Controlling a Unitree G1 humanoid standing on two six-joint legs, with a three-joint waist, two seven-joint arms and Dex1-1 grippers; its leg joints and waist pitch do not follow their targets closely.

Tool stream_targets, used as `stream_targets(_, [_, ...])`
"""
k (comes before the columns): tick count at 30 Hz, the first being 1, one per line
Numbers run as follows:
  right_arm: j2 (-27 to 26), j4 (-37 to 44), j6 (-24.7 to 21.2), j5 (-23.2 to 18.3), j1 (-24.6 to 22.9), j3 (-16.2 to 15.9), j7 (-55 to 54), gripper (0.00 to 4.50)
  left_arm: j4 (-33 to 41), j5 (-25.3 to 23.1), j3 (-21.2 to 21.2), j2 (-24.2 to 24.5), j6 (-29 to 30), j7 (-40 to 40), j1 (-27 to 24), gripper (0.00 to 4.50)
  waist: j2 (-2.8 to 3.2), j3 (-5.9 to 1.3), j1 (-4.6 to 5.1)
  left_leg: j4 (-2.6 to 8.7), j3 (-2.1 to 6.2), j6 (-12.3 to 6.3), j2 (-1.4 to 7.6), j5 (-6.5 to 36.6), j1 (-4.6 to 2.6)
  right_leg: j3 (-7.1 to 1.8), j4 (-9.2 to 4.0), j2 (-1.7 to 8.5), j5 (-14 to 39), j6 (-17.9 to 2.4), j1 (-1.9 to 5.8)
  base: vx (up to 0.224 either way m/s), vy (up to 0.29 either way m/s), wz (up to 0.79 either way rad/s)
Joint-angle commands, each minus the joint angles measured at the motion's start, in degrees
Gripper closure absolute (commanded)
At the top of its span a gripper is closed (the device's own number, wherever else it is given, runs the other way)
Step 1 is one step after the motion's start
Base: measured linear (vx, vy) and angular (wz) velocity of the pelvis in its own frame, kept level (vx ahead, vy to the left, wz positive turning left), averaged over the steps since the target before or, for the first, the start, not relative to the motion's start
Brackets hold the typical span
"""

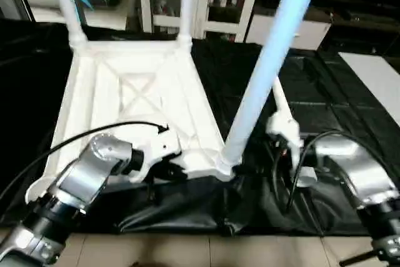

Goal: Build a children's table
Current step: Rotate leg to tighten

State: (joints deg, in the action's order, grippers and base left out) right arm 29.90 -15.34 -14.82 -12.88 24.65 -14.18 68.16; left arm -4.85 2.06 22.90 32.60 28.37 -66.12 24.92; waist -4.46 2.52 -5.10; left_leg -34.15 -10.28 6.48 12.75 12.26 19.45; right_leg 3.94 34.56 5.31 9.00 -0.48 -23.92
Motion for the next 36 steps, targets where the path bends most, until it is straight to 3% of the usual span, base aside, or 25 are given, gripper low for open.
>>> stream_targets(1, [0.24,-1.71,1.35,1.06,1.13,-0.9,1.32,0.01,-0.26,-0.04,2.93,-0.68,0.23,-1.84,-0.73,4.5,0.22,-3.01,0.56,4.51,-0.38,-1.42,0.55,10.59,0.08,-2.21,-3.45,2.25,15.75,-10.71,2.71,0.0,0.0,0.0])
stream_targets(4, [-0.28,-4.22,3.09,2.1,2.24,-1.79,2.56,0.01,-0.16,-0.17,2.97,-0.49,0.28,-2.18,-0.69,4.5,0.04,-3.05,0.54,4.44,-0.36,-1.23,0.51,10.07,0.23,-2.26,-3.36,2.22,15.74,-10.39,2.71,0.0,0.0,0.0])
stream_targets(13, [-2.69,-10.16,6.56,3.87,6.06,-3.73,3.8,0.77,0.04,-0.4,3.43,0.1,0.29,-2.31,-1.09,4.5,0.06,-3.26,0.54,4.18,-0.46,-1.52,0.43,7.93,0.18,-2.28,-2.7,1.99,12.06,-11.84,2.74,0.0,0.0,0.0])
stream_targets(19, [-3.47,-12.84,8.57,4.87,6.97,-4.43,5.39,1.29,-0.1,-0.44,3.53,0.17,0.53,-2.31,-1.0,4.5,-0.15,-3.16,0.53,4.21,-0.47,-1.35,0.46,9.12,0.19,-2.32,-2.94,2.12,14.2,-11.49,2.73,0.0,0.0,0.0])
stream_targets(24, [-3.75,-15.08,10.38,5.66,7.64,-4.87,5.74,1.71,-0.36,-0.59,3.6,0.15,0.59,-2.36,-0.92,4.5,-0.1,-3.27,0.55,4.21,-0.45,-1.32,0.43,8.86,0.16,-2.28,-2.78,1.99,12.82,-11.84,2.78,0.0,0.0,0.0])
stream_targets(34, [-3.82,-18.72,13.9,8.13,7.74,-5.85,5.95,1.81,-0.76,-0.77,3.66,0.14,0.63,-2.23,-0.92,4.5,-0.17,-3.28,0.59,4.21,-0.44,-1.33,0.46,9.35,0.15,-2.26,-2.81,1.99,13.07,-11.99,2.77,0.0,0.0,0.0])
stream_targets(36, [-5.3,-20.96,13.1,8.55,7.49,-4.68,1.36,1.81,-0.66,-0.46,3.05,-0.33,1.43,-1.3,-1.29,4.5,-0.18,-3.24,0.67,4.27,-0.41,-1.01,0.45,10.18,0.13,-2.31,-2.91,2.05,14.22,-11.73,2.74,0.0,0.0,0.0])
